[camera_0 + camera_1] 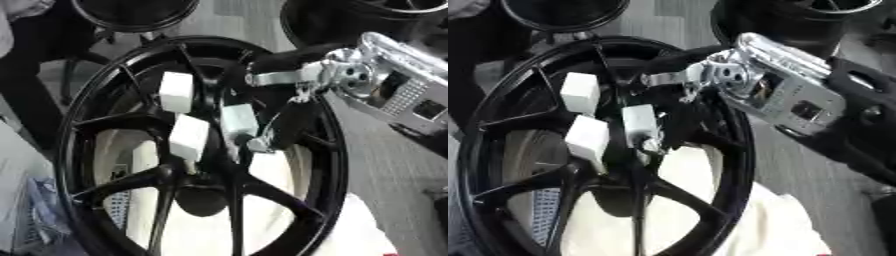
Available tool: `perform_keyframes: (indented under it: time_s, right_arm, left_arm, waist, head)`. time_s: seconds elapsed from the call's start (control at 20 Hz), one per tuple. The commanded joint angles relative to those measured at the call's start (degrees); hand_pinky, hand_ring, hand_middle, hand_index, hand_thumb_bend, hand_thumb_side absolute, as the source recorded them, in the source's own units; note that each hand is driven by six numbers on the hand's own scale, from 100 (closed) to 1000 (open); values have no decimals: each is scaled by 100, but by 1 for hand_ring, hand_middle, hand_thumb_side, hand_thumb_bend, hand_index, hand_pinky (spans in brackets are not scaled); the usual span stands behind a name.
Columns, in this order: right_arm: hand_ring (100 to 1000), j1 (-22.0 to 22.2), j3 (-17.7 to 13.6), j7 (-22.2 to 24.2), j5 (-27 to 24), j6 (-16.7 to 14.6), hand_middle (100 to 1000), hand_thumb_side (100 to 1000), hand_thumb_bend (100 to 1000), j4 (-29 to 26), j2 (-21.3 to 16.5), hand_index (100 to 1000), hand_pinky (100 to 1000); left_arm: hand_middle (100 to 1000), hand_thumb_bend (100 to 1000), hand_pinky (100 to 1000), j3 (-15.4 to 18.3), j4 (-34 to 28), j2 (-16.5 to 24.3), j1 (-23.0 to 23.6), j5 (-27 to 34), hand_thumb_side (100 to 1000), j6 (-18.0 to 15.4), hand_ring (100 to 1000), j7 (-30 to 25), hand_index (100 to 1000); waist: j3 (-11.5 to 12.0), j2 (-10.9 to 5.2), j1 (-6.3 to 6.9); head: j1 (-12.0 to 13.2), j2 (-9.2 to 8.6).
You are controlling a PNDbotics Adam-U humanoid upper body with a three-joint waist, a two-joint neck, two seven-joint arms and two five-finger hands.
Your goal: Pull the pin out of the wheel hub.
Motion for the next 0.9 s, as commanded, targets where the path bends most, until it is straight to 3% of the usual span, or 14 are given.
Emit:
perform_keyframes:
  time_s: [0.05,0.25,0.45,0.75,0.9]
  right_arm:
    - [715,-113,-138,-348,-336,212,510,384,100,-189,-80,620,851]
    - [699,-194,-317,-655,-836,444,488,378,100,-621,-284,598,850]
    - [683,-265,-743,-764,-1218,623,473,328,100,-1077,-650,584,849]
    - [665,-31,-1800,-1413,-1518,662,471,294,100,-1101,-1196,583,849]
    - [672,551,-2464,-2003,-1545,495,493,304,100,-874,-1728,607,849]
  left_arm:
    - [864,605,800,51,-59,105,-61,17,518,16,869,11,897]
    - [864,603,800,68,-50,122,-36,21,517,20,870,24,897]
    - [865,602,801,86,-46,148,-21,27,517,21,870,41,897]
    - [865,600,801,118,-44,171,10,33,517,16,870,65,897]
    - [866,599,801,149,-57,199,15,28,516,1,870,92,897]
  waist:
    - [-5,-102,49]
    - [-33,-126,45]
    - [-76,-152,41]
    - [-153,-160,63]
    - [-172,-139,65]
  head:
    - [-4,-62]
    - [17,-67]
    - [33,-79]
    - [79,-93]
    - [98,-110]
